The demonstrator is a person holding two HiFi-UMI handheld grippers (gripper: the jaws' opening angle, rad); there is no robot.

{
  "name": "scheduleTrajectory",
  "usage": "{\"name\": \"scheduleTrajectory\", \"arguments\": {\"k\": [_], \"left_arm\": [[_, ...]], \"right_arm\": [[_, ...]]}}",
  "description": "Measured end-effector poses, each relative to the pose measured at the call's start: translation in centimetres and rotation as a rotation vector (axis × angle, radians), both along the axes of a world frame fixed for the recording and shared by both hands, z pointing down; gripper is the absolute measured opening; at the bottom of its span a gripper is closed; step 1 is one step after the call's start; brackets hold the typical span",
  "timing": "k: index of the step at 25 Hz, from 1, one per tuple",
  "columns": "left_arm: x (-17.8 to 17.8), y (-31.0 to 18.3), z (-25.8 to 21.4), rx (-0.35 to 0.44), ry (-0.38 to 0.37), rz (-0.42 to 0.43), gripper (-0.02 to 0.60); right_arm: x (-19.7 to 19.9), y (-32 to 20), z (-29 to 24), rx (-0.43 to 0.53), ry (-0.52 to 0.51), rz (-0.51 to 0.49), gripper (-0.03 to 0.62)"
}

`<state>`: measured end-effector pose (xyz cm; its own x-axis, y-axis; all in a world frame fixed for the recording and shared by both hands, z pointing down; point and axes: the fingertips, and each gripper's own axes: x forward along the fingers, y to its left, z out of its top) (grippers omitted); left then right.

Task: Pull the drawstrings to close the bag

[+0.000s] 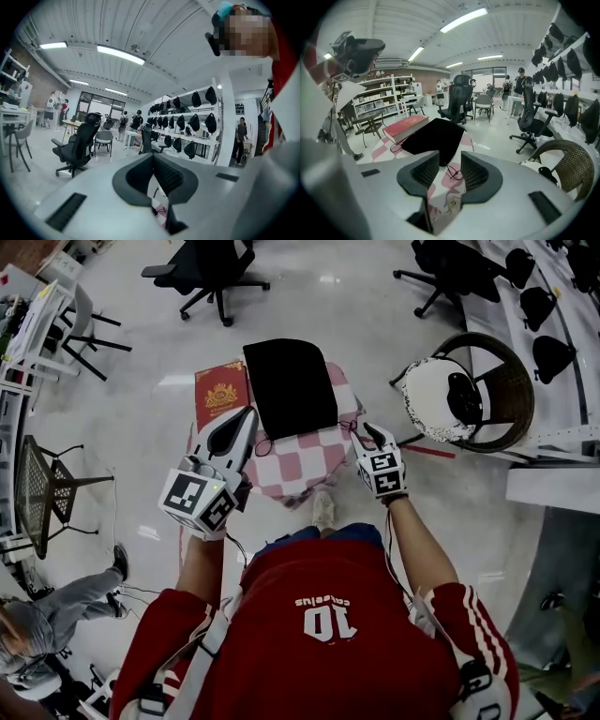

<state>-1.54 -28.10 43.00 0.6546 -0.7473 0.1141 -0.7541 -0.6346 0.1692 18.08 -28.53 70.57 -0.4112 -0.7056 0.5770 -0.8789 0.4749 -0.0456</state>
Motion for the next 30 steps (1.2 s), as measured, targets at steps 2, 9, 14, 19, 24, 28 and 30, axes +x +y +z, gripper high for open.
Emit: {"name": "scheduleTrajectory", "arguments": {"k": [2,9,14,19,24,28,30], "left_arm": [[0.2,-0.5,0.4,-0.015,-0.005,-0.006,0.009],[-0.2,-1.9,2.1,-0.041,-0.011,-0.018,0.009],[-0.4,-3.0,3.1,-0.067,-0.028,-0.035,0.009],[-0.6,-3.7,3.8,-0.082,-0.04,-0.041,0.009],[-0.8,-4.3,4.3,-0.096,-0.047,-0.048,0.009],[-0.8,-4.7,4.2,-0.11,-0.046,-0.058,0.009],[-0.8,-4.9,4.2,-0.11,-0.046,-0.058,0.009]], "right_arm": [[-0.2,-0.5,1.2,-0.013,0.026,-0.022,0.132],[0.0,-2.3,7.0,-0.122,0.06,-0.003,0.132],[0.1,-3.3,9.6,-0.171,0.06,0.004,0.132],[0.2,-4.2,11.1,-0.208,0.059,0.006,0.132],[0.1,-4.7,12.0,-0.231,0.07,-0.007,0.126],[0.2,-4.7,12.4,-0.218,0.111,-0.013,0.094],[-0.1,-4.5,12.4,-0.218,0.135,-0.029,0.086]]}}
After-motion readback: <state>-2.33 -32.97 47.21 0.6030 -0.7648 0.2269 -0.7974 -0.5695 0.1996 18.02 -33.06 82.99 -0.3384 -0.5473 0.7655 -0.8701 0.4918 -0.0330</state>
